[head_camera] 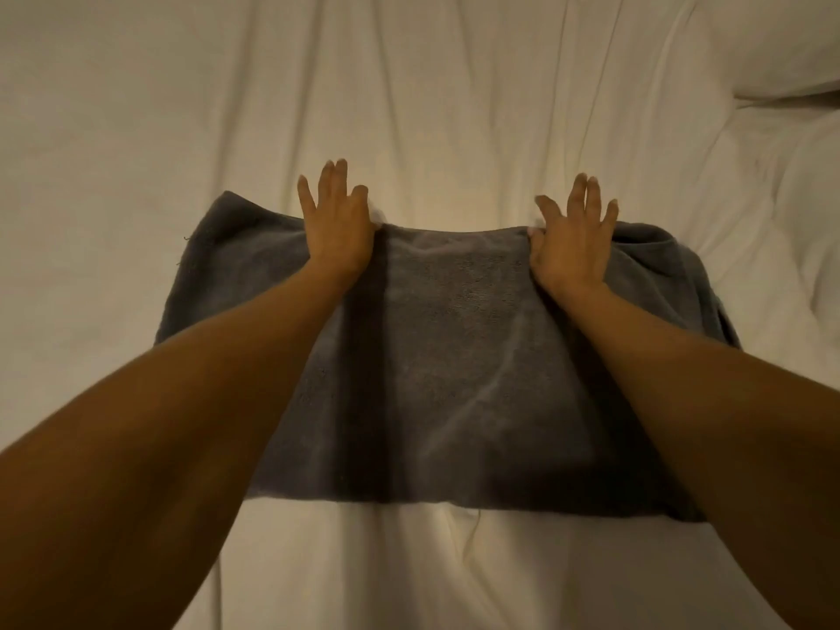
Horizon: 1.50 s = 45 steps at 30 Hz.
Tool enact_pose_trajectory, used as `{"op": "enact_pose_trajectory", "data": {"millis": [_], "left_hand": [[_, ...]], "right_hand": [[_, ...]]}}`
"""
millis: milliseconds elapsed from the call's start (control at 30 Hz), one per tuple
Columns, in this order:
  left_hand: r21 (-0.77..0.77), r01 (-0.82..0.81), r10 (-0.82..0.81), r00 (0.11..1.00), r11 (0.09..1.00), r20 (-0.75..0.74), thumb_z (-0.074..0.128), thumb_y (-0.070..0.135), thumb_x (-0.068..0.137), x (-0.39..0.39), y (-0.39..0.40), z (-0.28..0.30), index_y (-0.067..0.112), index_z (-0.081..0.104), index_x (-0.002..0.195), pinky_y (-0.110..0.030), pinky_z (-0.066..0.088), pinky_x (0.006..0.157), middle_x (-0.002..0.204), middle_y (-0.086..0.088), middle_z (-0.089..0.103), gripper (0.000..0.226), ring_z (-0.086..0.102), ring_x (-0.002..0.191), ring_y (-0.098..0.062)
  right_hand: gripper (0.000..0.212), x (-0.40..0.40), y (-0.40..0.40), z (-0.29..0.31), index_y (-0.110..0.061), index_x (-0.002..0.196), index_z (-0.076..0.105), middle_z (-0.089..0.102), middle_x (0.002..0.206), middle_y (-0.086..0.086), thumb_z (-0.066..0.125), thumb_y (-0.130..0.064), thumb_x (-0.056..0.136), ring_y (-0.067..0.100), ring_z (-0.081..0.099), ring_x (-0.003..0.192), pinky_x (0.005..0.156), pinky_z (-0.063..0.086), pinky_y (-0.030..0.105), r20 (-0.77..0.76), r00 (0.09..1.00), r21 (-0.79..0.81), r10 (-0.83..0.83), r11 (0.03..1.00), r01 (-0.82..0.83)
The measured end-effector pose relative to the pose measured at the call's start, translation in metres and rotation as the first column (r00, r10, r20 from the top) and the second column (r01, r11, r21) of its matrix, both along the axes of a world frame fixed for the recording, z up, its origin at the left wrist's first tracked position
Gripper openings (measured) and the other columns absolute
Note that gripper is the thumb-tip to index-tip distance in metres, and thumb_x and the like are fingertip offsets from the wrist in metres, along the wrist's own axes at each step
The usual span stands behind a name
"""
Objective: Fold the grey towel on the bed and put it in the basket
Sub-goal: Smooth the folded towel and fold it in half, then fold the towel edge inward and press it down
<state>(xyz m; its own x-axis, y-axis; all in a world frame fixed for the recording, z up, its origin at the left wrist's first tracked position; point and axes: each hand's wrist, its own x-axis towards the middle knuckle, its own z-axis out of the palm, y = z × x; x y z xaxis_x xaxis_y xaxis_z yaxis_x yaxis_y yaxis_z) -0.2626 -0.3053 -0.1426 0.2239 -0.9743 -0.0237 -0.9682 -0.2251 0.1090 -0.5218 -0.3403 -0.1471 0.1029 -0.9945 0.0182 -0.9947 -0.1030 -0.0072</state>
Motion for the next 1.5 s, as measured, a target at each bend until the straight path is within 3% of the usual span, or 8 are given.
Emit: {"op": "enact_pose_trajectory", "data": {"millis": [100,200,300,633,767,1067,1267,1500], "left_hand": [[-0.008,0.032,-0.032,0.999,0.999,-0.027,0.037,0.049,0.097,0.000,0.029,-0.017,0.012,0.019,0.150,-0.046,-0.005,0.117,0.160,-0.012,0.001,0.067,-0.001,0.148,-0.026],[-0.064,0.108,-0.116,0.982,0.992,-0.149,0.025,0.047,0.100,-0.012,0.069,-0.036,0.014,0.010,0.152,-0.041,-0.009,0.116,0.160,-0.010,-0.001,0.063,-0.003,0.148,-0.022],[0.093,0.190,-0.170,0.966,0.977,-0.193,0.018,0.047,0.100,-0.019,0.091,-0.060,0.020,-0.001,0.152,-0.039,-0.012,0.115,0.160,-0.004,-0.007,0.062,-0.009,0.147,-0.017],[0.274,0.304,-0.246,0.943,0.913,-0.225,0.021,0.050,0.099,0.000,0.077,-0.048,0.019,-0.007,0.152,-0.041,-0.003,0.118,0.160,-0.004,-0.009,0.067,-0.007,0.148,-0.018],[0.247,0.342,-0.316,0.938,0.907,-0.142,0.021,0.049,0.100,0.038,0.098,-0.029,0.018,-0.002,0.152,-0.038,-0.002,0.119,0.160,-0.004,-0.006,0.065,-0.004,0.148,-0.017],[0.317,0.278,-0.325,0.940,0.907,0.105,0.023,0.041,0.101,0.194,0.164,-0.009,0.021,-0.003,0.152,-0.040,0.000,0.119,0.160,-0.007,-0.003,0.060,0.001,0.148,-0.023],[0.382,0.358,-0.462,0.858,0.852,0.226,0.043,0.011,0.096,0.241,0.178,-0.014,0.021,-0.015,0.149,-0.040,0.001,0.119,0.160,-0.010,-0.008,0.080,-0.002,0.148,-0.026],[0.330,0.533,-0.611,0.762,0.779,0.214,0.054,0.029,0.093,0.258,0.151,-0.032,0.025,-0.016,0.147,-0.043,0.001,0.118,0.160,-0.007,-0.010,0.089,-0.002,0.148,-0.025]], "right_hand": [[0.054,0.010,0.031,-0.013,-0.021,0.151,0.016,0.003,0.158,0.017,0.027,-0.041,0.101,0.028,0.000,0.145,0.116,-0.002,0.050,0.051,0.999,-0.012,0.009,1.000,-0.008],[0.056,0.027,0.067,-0.028,-0.022,0.151,0.009,0.001,0.158,0.013,0.020,-0.044,0.100,0.026,0.000,0.146,0.115,-0.005,0.048,0.096,0.995,0.000,-0.016,1.000,0.016],[0.057,0.036,0.089,-0.048,-0.025,0.151,0.003,-0.002,0.159,0.010,0.014,-0.046,0.099,0.023,-0.003,0.146,0.115,-0.007,0.047,0.108,0.994,0.098,-0.035,0.995,0.024],[0.060,0.048,0.094,-0.043,-0.022,0.151,-0.005,-0.009,0.158,0.012,0.018,-0.043,0.100,0.025,-0.008,0.145,0.115,-0.007,0.051,0.103,0.991,0.241,-0.081,0.969,0.054],[0.062,0.075,0.136,-0.028,-0.020,0.152,-0.002,-0.006,0.158,0.013,0.024,-0.042,0.100,0.026,-0.006,0.145,0.115,-0.005,0.050,0.147,0.987,0.211,-0.066,0.977,0.034],[0.063,0.205,0.273,-0.030,-0.019,0.151,0.010,0.008,0.158,0.012,0.022,-0.049,0.096,0.026,0.013,0.144,0.112,0.004,0.049,0.176,0.956,0.268,0.236,0.923,-0.277],[0.074,0.289,0.300,-0.027,-0.016,0.150,-0.005,-0.008,0.158,0.012,-0.001,-0.056,0.088,0.027,-0.003,0.146,0.110,-0.010,0.045,0.297,0.908,0.349,0.297,0.851,-0.393],[0.113,0.353,0.317,-0.044,-0.003,0.145,-0.020,-0.028,0.150,0.022,0.025,-0.081,0.078,0.033,-0.022,0.140,0.111,-0.015,0.048,0.257,0.928,0.421,0.269,0.833,-0.358]]}}
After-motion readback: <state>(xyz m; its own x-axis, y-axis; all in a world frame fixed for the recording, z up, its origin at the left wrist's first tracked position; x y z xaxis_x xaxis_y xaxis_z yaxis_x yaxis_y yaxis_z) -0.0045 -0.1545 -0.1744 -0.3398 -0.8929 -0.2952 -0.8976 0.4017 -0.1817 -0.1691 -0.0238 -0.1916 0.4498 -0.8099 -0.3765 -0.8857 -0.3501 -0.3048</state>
